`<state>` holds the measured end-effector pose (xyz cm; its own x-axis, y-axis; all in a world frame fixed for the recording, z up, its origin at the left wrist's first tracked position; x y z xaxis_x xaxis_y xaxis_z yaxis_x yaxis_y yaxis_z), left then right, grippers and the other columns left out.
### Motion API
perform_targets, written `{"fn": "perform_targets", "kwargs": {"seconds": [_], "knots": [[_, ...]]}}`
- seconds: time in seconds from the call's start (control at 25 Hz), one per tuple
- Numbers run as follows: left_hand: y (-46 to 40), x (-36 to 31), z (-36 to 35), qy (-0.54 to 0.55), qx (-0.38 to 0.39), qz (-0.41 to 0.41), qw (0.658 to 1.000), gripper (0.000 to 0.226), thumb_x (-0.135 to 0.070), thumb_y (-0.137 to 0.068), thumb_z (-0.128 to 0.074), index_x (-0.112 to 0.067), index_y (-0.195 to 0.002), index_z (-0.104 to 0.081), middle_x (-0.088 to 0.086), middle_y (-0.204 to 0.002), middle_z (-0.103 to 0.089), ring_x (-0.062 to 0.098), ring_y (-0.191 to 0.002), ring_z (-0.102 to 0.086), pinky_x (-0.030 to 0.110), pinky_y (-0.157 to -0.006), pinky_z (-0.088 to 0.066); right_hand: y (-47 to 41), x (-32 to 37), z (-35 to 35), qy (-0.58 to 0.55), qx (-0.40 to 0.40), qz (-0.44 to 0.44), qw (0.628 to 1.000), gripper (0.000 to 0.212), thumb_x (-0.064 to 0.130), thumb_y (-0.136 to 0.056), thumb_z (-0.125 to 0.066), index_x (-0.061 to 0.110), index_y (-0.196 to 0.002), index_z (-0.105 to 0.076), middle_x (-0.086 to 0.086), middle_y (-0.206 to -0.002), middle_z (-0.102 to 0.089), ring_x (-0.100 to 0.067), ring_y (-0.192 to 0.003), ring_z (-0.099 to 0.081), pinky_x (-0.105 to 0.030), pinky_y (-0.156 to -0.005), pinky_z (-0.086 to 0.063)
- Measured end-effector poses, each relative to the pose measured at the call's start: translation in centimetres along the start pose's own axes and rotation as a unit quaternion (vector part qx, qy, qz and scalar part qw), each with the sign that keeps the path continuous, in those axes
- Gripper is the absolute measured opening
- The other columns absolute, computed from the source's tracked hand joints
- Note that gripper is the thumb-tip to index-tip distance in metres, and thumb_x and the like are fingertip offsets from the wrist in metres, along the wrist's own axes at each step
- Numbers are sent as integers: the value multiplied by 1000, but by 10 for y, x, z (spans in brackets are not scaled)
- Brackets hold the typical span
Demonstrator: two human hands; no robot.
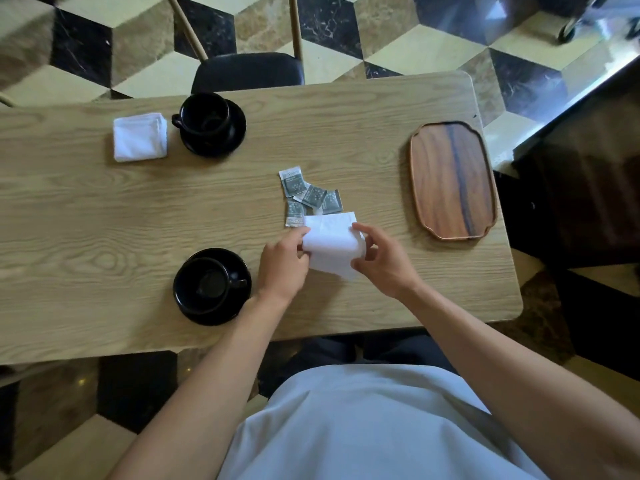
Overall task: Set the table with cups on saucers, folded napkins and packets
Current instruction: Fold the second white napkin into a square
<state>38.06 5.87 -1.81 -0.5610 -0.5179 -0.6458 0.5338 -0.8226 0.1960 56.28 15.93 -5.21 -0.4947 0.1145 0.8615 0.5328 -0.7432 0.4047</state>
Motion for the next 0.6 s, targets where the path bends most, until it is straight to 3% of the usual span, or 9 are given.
{"fn": "perform_targets", "kwargs": {"seconds": [0.08,0.16,0.28,0.36,0.4,0.48,0.6], "knots": [[1,1,0,-48,-7,-48,998,41,3,-82,-68,-9,-121,-72,13,-110,-75,34,-102,-68,36,-87,-49,-1,3,0,94,-27,30,995,59,0,-79,-74,20,-134,-62,13,-94,-62,-13,-83,-64,-28,-76,-50],[4,4,0,-70,-9,-100,993,33,4,-81,-68,-4,-112,-74,14,-107,-72,35,-102,-65,37,-87,-48,2,7,2,175,-48,91,979,46,6,-81,-76,16,-124,-68,6,-104,-64,-18,-90,-63,-30,-81,-50],[9,11,1,3,9,-124,992,22,-3,-78,-71,-7,-100,-70,5,-107,-67,23,-104,-61,28,-90,-45,9,11,7,227,-81,166,956,25,12,-80,-79,13,-104,-73,-1,-98,-57,-17,-87,-55,-28,-77,-47],[10,15,2,160,64,-25,985,14,-21,-81,-67,-20,-93,-62,-11,-100,-67,5,-95,-60,18,-81,-45,10,14,11,143,-58,107,982,13,22,-82,-75,13,-90,-69,3,-91,-58,-11,-84,-54,-24,-74,-44],[10,17,0,249,91,36,963,12,-27,-82,-63,-21,-92,-59,-12,-92,-66,5,-85,-59,20,-76,-45,10,17,10,56,-21,43,997,14,27,-85,-70,14,-87,-66,7,-86,-61,-8,-80,-57,-23,-70,-44],[10,23,-11,381,121,133,907,13,-30,-87,-60,-21,-95,-56,2,-90,-66,16,-79,-61,34,-72,-50,8,17,2,-117,31,-71,990,19,28,-92,-63,11,-99,-67,7,-86,-67,-6,-75,-62,-24,-66,-48],[16,32,-38,426,124,232,866,16,-27,-95,-62,-28,-109,-55,13,-111,-70,24,-87,-69,44,-73,-55,7,0,-18,-114,20,-145,983,26,30,-103,-53,10,-120,-59,-5,-103,-67,-16,-85,-65,-32,-67,-52]]}}
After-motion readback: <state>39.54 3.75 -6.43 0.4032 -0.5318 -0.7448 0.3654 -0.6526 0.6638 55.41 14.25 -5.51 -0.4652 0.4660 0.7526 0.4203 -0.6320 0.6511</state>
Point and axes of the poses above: each hand's wrist, its own y-axis away from the middle knuckle, its own z-axis out of the back of the hand, x = y × z, the point moved 1 cm from there along -y, towards the middle knuckle
